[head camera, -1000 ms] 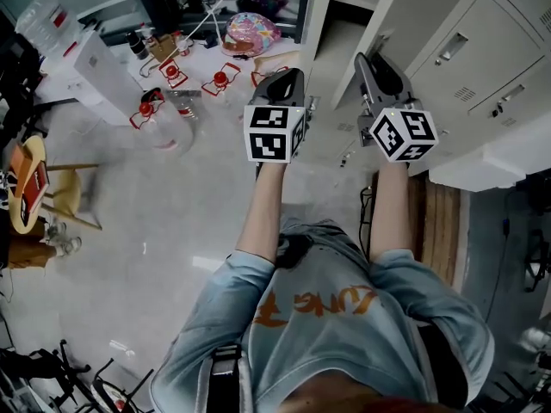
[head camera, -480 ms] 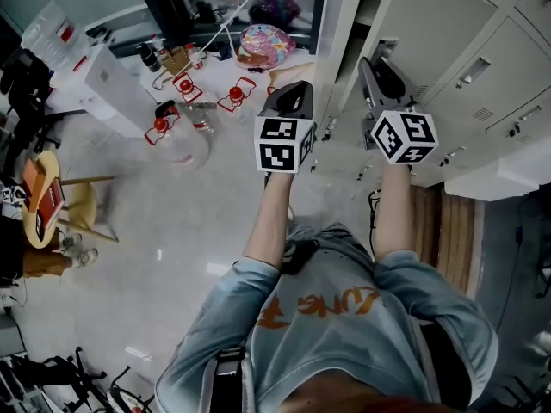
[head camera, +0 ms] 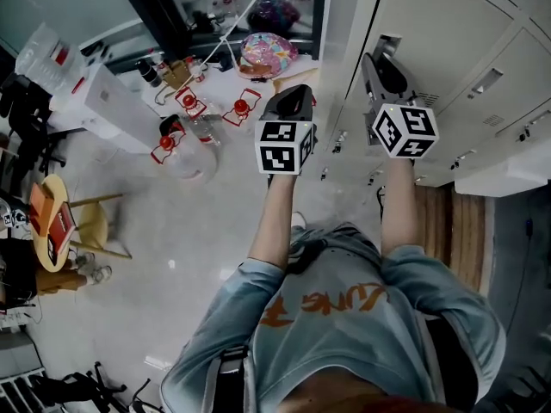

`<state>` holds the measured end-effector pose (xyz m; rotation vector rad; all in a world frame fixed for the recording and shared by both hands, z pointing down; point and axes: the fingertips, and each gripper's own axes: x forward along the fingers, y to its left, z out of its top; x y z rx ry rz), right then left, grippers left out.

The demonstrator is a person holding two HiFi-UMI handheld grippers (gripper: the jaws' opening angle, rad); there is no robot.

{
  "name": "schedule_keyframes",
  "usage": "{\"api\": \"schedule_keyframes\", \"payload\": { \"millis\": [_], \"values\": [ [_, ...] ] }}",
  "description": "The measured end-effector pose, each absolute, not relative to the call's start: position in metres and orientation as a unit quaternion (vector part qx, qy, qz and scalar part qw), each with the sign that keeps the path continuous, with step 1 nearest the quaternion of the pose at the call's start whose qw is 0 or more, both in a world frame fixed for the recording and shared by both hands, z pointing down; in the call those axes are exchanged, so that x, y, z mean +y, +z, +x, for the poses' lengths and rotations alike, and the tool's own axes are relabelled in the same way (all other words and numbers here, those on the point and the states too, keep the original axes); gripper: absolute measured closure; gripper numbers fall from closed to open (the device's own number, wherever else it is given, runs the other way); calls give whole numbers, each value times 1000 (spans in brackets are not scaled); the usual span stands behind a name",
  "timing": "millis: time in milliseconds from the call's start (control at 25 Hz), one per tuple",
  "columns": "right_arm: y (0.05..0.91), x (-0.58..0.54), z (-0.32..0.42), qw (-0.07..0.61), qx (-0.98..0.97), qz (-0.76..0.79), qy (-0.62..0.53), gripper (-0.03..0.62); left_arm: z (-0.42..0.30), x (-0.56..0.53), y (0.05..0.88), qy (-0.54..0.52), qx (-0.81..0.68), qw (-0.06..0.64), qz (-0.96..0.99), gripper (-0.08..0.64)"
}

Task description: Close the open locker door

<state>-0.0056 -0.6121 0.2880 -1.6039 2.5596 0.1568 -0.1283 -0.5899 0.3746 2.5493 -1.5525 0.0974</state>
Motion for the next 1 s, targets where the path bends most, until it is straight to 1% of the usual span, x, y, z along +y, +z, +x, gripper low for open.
{"api": "schedule_keyframes", "payload": {
  "millis": [280, 440, 880, 1000],
  "values": [
    [288, -634, -4, 63, 840, -536, 48, 495, -132, -616, 373, 40, -511, 75, 855, 541],
    [288, -635, -4, 77, 848, -523, 48, 497, -128, -626, 365, 45, -503, 64, 861, 541],
    [289, -617, -3, 99, 855, -506, 57, 491, -96, -626, 346, 53, -471, 30, 880, 541],
    [290, -600, 4, 92, 855, -507, 63, 491, -85, -613, 340, 46, -464, 25, 884, 541]
  ]
}}
